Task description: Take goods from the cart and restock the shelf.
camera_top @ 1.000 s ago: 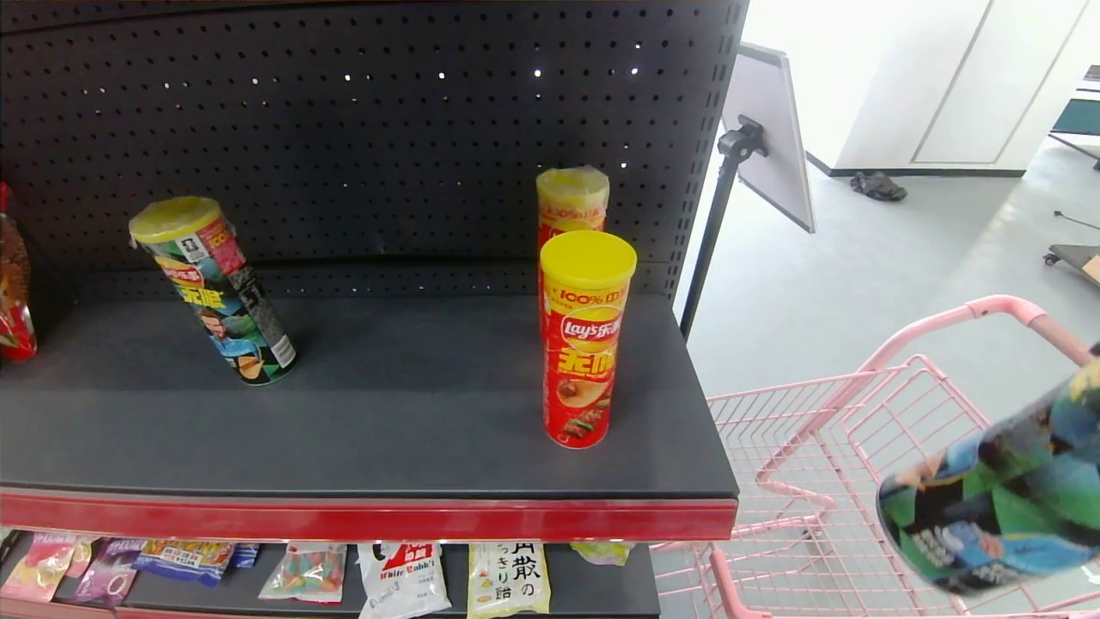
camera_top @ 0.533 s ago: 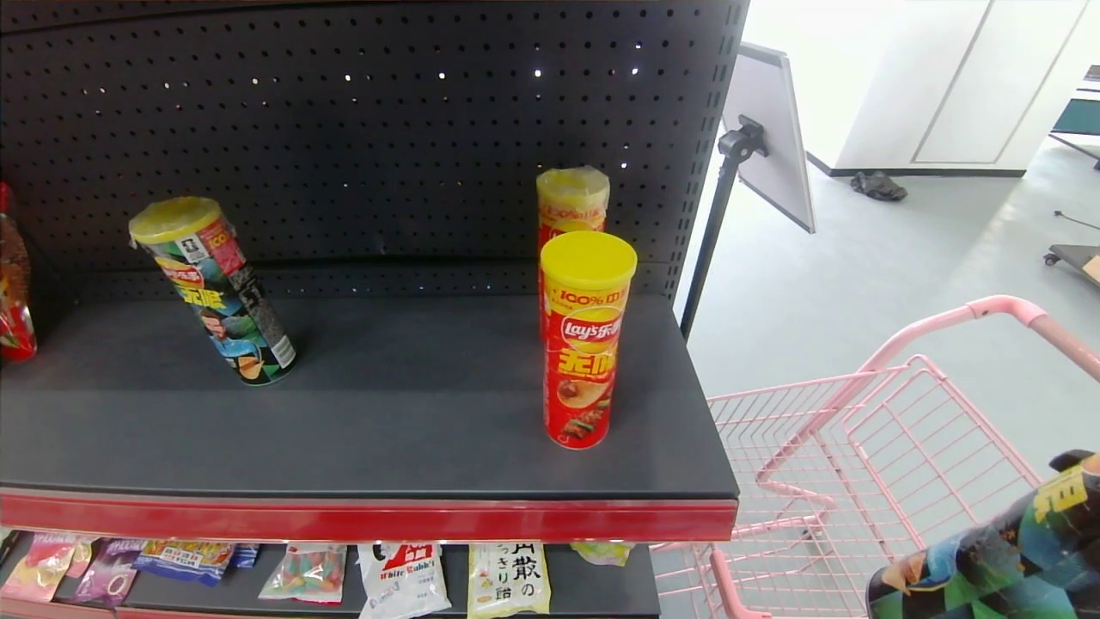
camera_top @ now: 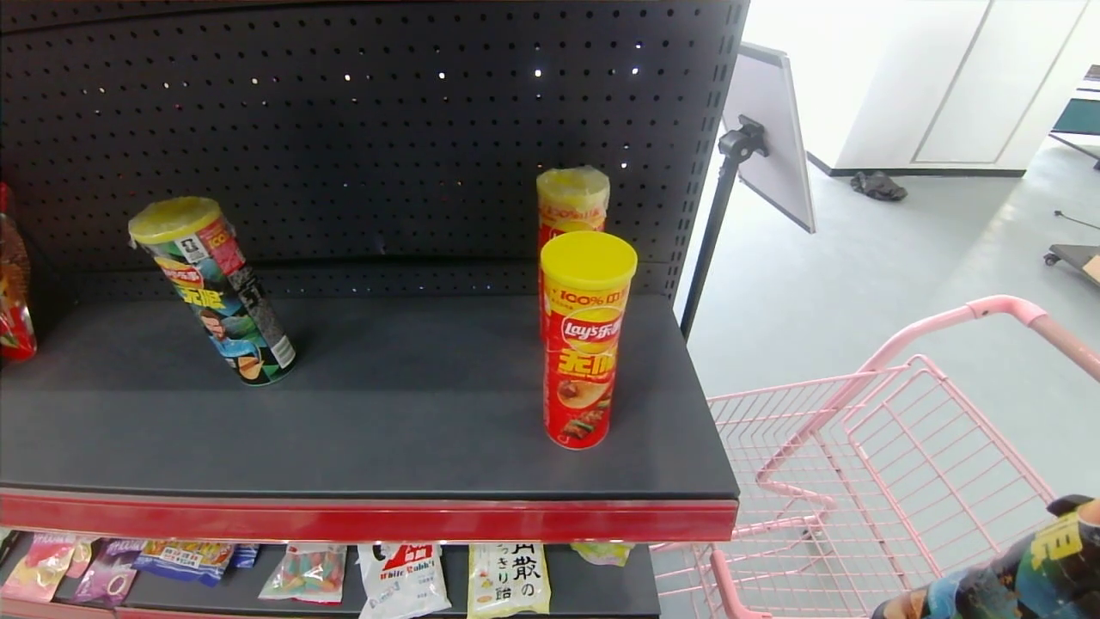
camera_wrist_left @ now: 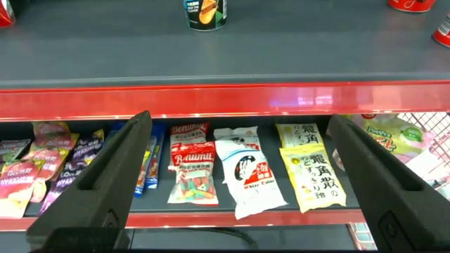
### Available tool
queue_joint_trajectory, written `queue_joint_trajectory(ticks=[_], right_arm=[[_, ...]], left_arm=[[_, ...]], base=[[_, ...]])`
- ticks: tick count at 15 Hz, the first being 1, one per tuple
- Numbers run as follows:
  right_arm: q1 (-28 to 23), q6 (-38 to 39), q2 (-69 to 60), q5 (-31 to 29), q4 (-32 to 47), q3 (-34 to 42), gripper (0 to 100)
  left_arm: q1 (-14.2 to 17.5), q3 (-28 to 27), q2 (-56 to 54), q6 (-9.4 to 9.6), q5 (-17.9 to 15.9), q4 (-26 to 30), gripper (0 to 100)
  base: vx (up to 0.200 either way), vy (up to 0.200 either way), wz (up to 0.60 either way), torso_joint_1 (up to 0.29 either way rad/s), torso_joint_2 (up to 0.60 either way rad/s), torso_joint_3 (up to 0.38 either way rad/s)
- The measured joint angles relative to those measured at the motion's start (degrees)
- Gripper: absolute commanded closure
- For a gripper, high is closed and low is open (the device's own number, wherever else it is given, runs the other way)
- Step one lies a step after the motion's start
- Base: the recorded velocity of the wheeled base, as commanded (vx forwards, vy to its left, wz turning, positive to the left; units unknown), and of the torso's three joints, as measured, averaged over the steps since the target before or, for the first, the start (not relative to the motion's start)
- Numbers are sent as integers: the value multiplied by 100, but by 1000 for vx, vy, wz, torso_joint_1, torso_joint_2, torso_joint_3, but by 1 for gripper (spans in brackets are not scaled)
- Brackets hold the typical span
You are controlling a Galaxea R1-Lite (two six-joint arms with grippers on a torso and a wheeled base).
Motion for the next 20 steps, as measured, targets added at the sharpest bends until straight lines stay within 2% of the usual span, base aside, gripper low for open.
queue_joint_trajectory(ticks=[20], right_arm=[[-27,-5,-268,-50,9,101,100]], left_arm=[[-2,-2,0,-37,-11,0,0]], base=[[0,200,0,4,1,2]])
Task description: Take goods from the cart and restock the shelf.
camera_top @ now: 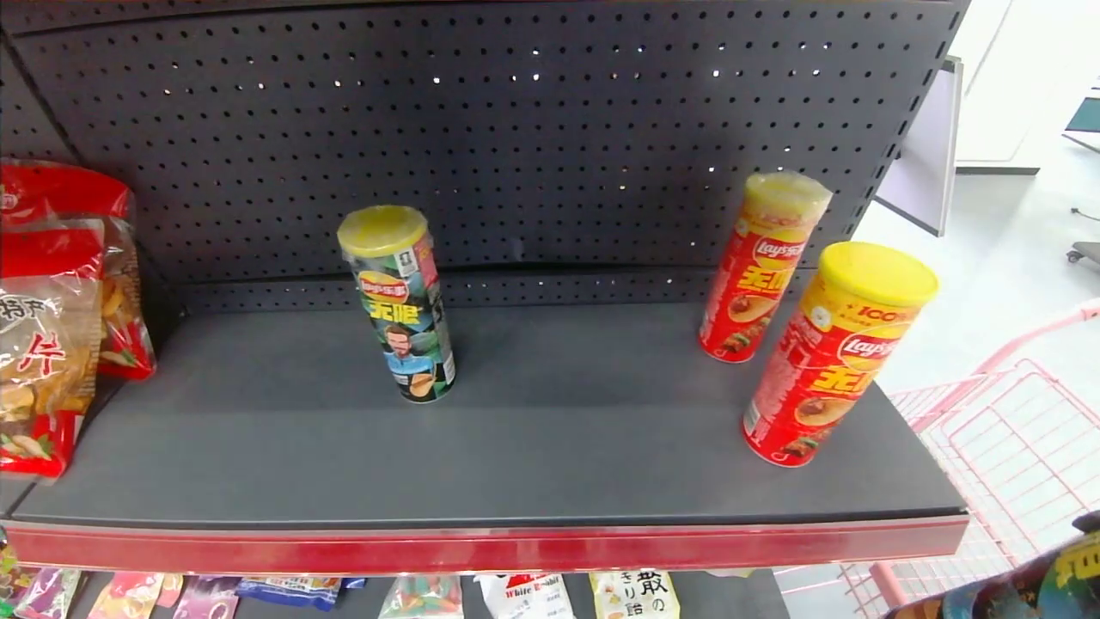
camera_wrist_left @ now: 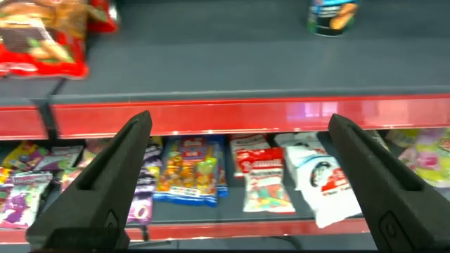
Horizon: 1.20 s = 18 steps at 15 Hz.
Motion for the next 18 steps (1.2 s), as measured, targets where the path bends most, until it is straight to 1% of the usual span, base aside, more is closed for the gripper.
queue_joint_trajectory(ticks=[7,12,18], right_arm=[[5,0,-9,-5,-2,124,100],[-1,7,-41,-33,2,233,100],[-152,18,-271,-33,49,397,100]], left_arm=[[0,0,0,0,-2,-2,0],[7,2,0,20,-2,-5,0],[7,5,0,59,-27,-5,0]], base=[[0,200,0,3,0,0],[0,0,0,0,0,0],[0,0,0,0,0,0]])
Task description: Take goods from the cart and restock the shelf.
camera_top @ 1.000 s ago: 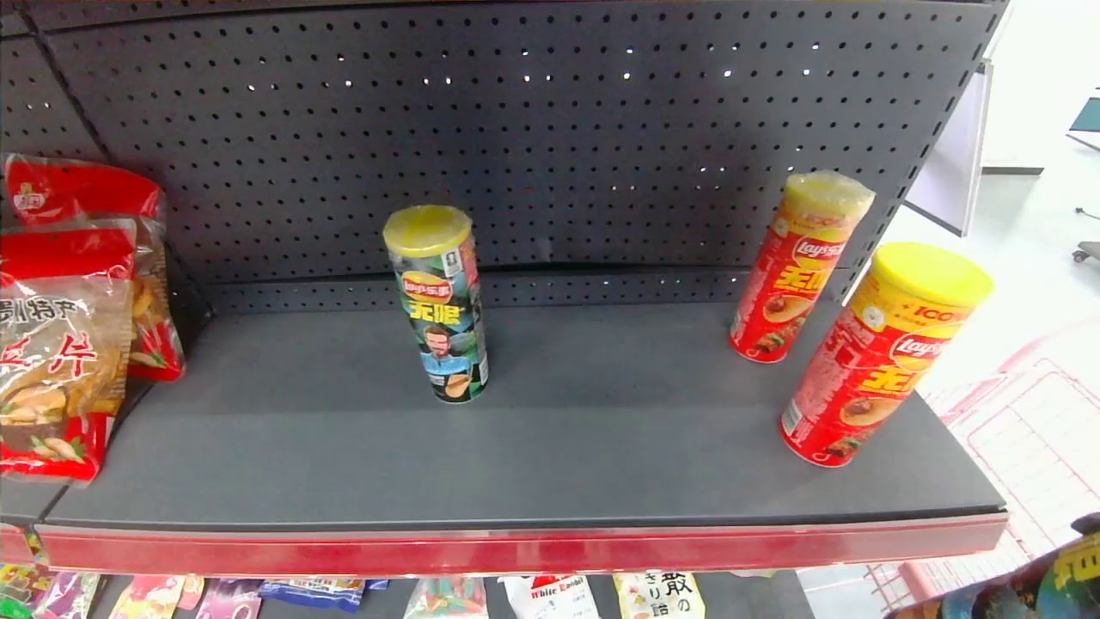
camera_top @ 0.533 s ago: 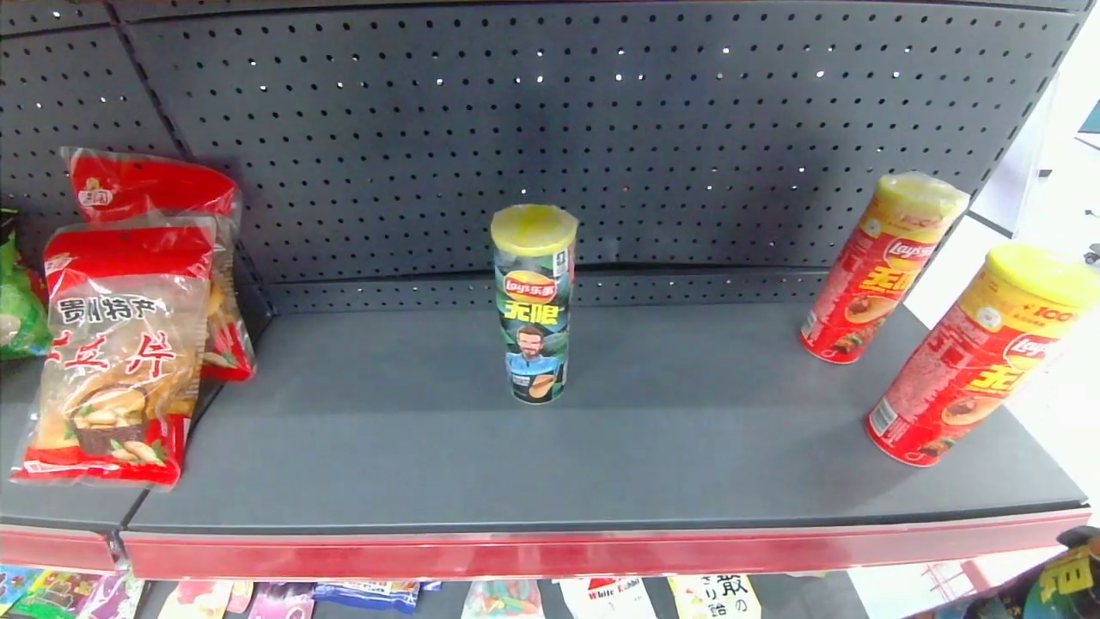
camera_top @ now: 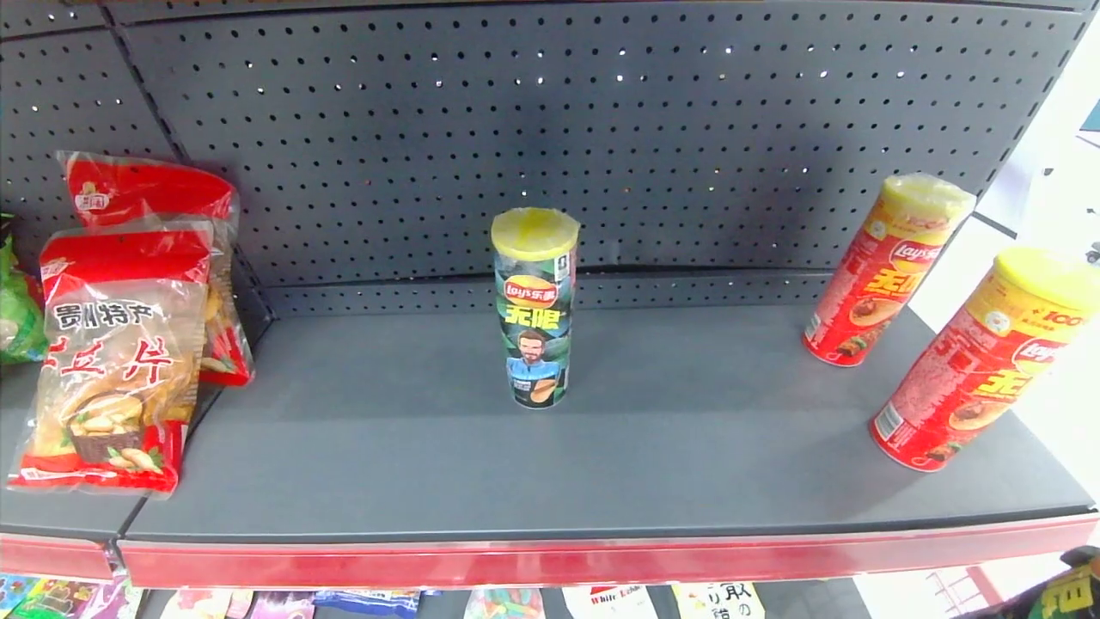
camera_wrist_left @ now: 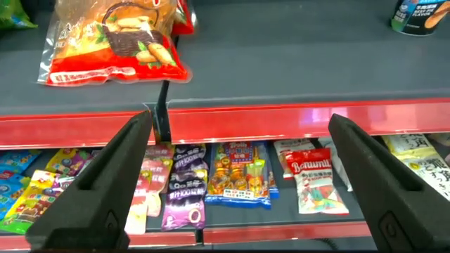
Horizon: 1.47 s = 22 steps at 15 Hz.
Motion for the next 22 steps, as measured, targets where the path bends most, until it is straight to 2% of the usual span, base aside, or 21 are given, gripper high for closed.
queue_joint_trajectory(ticks=[5,10,22], right_arm=[[-11,1,-316,34,516,0,100],[-9,6,-390,39,523,22,100],[-20,9,-525,11,529,-83,100]], left_arm=[[-2,2,0,-26,16,2,0],[-5,0,0,-34,18,2,0],[0,-2,0,-17,-20,2,0]], base=[[0,0,0,0,0,0],[200,0,0,-3,1,1],[0,0,0,0,0,0]])
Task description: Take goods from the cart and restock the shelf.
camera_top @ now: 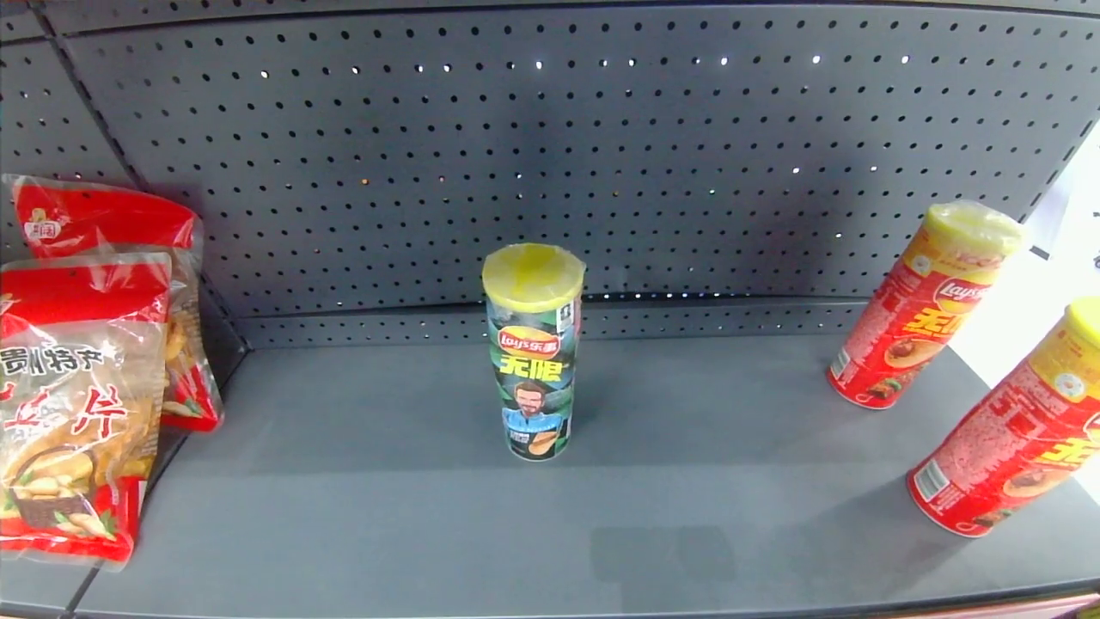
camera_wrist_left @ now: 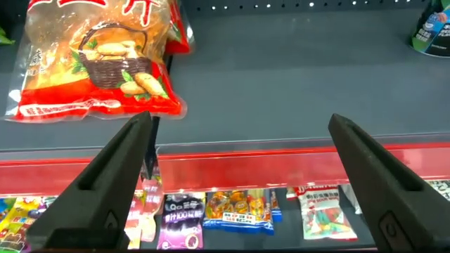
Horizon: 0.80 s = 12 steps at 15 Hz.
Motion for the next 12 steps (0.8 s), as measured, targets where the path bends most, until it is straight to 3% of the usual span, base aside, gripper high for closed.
queue_joint_trajectory(ticks=[4,6,7,8,9,10,12], right_arm=[[33,26,-124,66,0,33,100],[50,118,-212,72,0,23,100],[52,149,-256,78,7,23,100],[54,200,-306,78,9,30,100],[54,268,-345,74,9,26,100],[54,327,-373,78,11,-9,100],[54,375,-386,77,2,-212,100]], left_arm=[[-5,-23,1,250,-408,-106,0],[-73,-499,130,230,-542,-366,0],[-208,-1117,371,169,-596,-519,0],[-399,-1701,695,-22,-616,-607,0],[-657,-2194,1106,-341,-618,-680,0],[-985,-2522,1556,-702,-641,-722,0],[-1872,-2859,2511,-1206,-720,-827,0]], base=[[0,0,0,0,0,0],[0,0,0,0,0,0],[0,0,0,0,0,0],[0,0,0,0,0,0],[0,0,0,0,0,0],[0,0,0,0,0,0],[0,0,0,0,0,0]])
